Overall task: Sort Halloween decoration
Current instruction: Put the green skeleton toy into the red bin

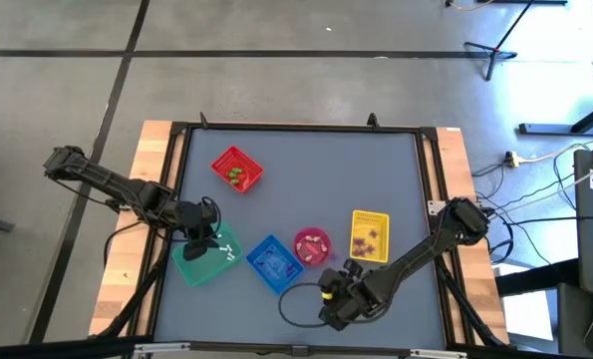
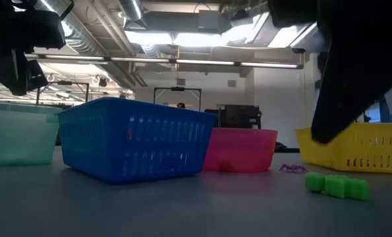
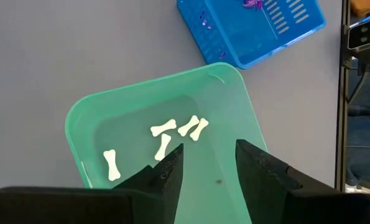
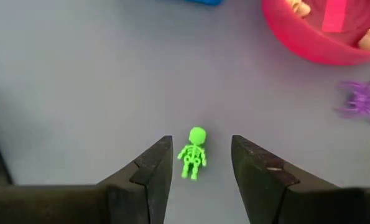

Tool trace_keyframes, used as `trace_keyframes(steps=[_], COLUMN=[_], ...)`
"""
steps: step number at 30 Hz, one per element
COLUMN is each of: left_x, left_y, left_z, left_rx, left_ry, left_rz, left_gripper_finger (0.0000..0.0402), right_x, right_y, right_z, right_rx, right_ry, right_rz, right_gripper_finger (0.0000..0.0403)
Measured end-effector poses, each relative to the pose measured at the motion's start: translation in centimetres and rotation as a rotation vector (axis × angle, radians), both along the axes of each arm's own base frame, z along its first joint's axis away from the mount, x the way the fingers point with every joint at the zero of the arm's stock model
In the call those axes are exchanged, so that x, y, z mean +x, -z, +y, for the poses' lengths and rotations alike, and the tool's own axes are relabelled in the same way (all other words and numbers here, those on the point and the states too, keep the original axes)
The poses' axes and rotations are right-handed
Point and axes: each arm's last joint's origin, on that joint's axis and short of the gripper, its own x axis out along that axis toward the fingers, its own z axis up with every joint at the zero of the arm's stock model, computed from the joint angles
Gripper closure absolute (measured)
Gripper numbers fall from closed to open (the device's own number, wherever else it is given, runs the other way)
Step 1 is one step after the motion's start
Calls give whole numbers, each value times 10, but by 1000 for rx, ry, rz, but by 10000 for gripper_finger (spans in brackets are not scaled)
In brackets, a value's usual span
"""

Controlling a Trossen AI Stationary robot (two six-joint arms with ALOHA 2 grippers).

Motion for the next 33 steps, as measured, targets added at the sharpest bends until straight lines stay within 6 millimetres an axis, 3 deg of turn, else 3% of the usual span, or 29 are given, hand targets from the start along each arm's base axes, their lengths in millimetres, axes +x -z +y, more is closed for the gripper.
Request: trace_keyframes(steps=[8, 25, 33], left_x=[0, 0, 0], left_y=[0, 0, 0], left_z=[0, 0, 0], left_rx=[0, -1, -1], left_ry=[0, 1, 1], left_rz=[0, -4, -4], left_gripper_finger=[271, 271, 271], right_x=[-1, -1, -1], right_y=[21, 57, 58], right_z=[-2, -3, -3], right_rx=[48, -18, -18], right_ry=[6, 10, -7], right_rz=[-72, -25, -20], right_gripper_finger=[240, 242, 318])
